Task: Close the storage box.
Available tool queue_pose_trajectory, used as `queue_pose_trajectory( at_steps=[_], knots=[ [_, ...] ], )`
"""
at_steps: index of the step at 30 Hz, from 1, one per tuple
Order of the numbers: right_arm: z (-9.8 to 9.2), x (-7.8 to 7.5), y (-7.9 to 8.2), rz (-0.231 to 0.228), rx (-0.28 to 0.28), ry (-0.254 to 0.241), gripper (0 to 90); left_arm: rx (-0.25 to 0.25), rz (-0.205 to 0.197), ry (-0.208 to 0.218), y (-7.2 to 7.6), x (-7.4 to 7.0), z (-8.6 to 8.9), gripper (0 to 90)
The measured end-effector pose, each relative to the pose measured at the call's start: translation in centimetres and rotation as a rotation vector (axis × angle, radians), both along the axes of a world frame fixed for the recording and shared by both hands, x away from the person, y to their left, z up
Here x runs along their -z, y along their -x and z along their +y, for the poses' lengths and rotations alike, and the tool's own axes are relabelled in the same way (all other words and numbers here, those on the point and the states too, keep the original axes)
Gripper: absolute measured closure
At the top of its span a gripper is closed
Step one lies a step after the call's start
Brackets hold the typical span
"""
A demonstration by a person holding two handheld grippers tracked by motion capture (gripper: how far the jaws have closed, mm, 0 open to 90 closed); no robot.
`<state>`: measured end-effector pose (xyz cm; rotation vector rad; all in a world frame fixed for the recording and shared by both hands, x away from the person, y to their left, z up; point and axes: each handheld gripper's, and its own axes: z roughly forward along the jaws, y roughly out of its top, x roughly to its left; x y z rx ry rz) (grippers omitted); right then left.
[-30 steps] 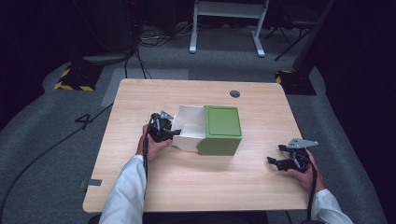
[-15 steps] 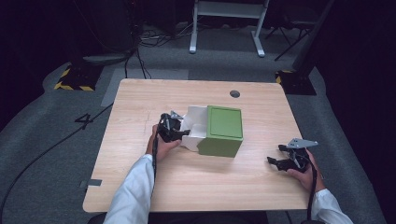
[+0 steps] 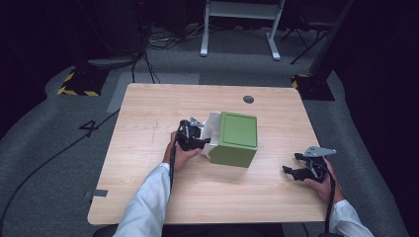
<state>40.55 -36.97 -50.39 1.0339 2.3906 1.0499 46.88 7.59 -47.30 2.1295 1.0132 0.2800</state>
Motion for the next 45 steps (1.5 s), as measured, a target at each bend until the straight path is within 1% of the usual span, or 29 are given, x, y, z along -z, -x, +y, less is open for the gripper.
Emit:
queue_pose_trajectory(
  at_steps=[1, 3, 5, 7, 13, 14, 16, 18, 19, 26, 29, 30, 31, 34, 36, 37, 40, 44, 45],
  knots=[
    [0.0, 0.0, 0.0, 0.000, 0.000, 0.000, 16.8, 0.008, -0.005, -0.010, 0.0, 0.0, -0.2, 50.7],
    [0.0, 0.0, 0.0, 0.001, 0.000, 0.000, 16.8, 0.010, -0.005, -0.011, 0.1, 0.0, -0.5, 50.4],
    [0.0, 0.0, 0.0, 0.000, 0.000, 0.000, 16.9, 0.008, -0.001, 0.000, 0.1, 0.0, -0.8, 50.5],
    [0.0, 0.0, 0.0, 0.000, 0.000, 0.000, 16.8, 0.009, -0.004, -0.011, 0.1, 0.0, -1.2, 50.5],
    [0.0, 0.0, 0.0, 0.000, 0.000, 0.000, 16.8, 0.014, -0.005, -0.013, 0.2, 0.0, -1.9, 50.1],
    [0.0, 0.0, 0.0, 0.000, 0.000, 0.000, 16.8, 0.014, -0.009, -0.020, 0.2, 0.0, -2.1, 50.0],
    [0.0, 0.0, 0.0, 0.000, 0.000, 0.000, 16.8, 0.024, -0.004, -0.027, 0.1, 0.0, -2.5, 50.0],
    [0.0, 0.0, 0.0, 0.000, 0.000, 0.000, 16.9, 0.031, -0.001, -0.049, 0.0, -0.2, -2.7, 49.6],
    [0.0, 0.0, 0.0, 0.000, 0.000, 0.000, 16.8, 0.036, -0.005, -0.052, 0.0, -0.2, -2.7, 49.3],
    [0.0, 0.0, 0.0, 0.000, 0.000, 0.000, 16.8, 0.043, -0.011, -0.039, 0.0, -0.3, -2.3, 47.6],
    [0.0, 0.0, 0.0, 0.000, 0.000, 0.000, 16.8, 0.048, -0.017, -0.048, 0.0, -0.6, -2.1, 46.5],
    [0.0, 0.0, 0.0, 0.000, 0.000, 0.000, 16.8, 0.054, -0.024, -0.045, 0.1, -1.0, -1.9, 46.5],
    [0.0, 0.0, 0.0, 0.000, 0.000, 0.000, 16.8, 0.060, -0.030, -0.050, 0.1, -1.1, -1.8, 46.4],
    [0.0, 0.0, 0.0, 0.000, 0.000, 0.000, 16.8, 0.058, -0.026, -0.040, 0.3, -1.4, -1.5, 44.8],
    [0.0, 0.0, 0.0, 0.000, 0.000, 0.000, 16.8, 0.065, -0.031, -0.042, 0.5, -1.7, -1.2, 44.0],
    [0.0, 0.0, 0.0, 0.000, 0.000, 0.000, 16.8, 0.073, -0.038, -0.050, 0.5, -1.8, -1.1, 43.7],
    [0.0, 0.0, 0.0, 0.000, 0.000, 0.000, 16.8, 0.071, -0.041, -0.053, 0.7, -2.2, -0.8, 41.9],
    [0.0, 0.0, 0.0, 0.000, 0.000, 0.000, 16.8, 0.079, -0.056, -0.067, 0.9, -2.6, -0.4, 40.8],
    [0.0, 0.0, 0.0, 0.000, 0.000, 0.000, 16.8, 0.079, -0.065, -0.074, 1.0, -2.7, -0.3, 40.4]
  ],
)
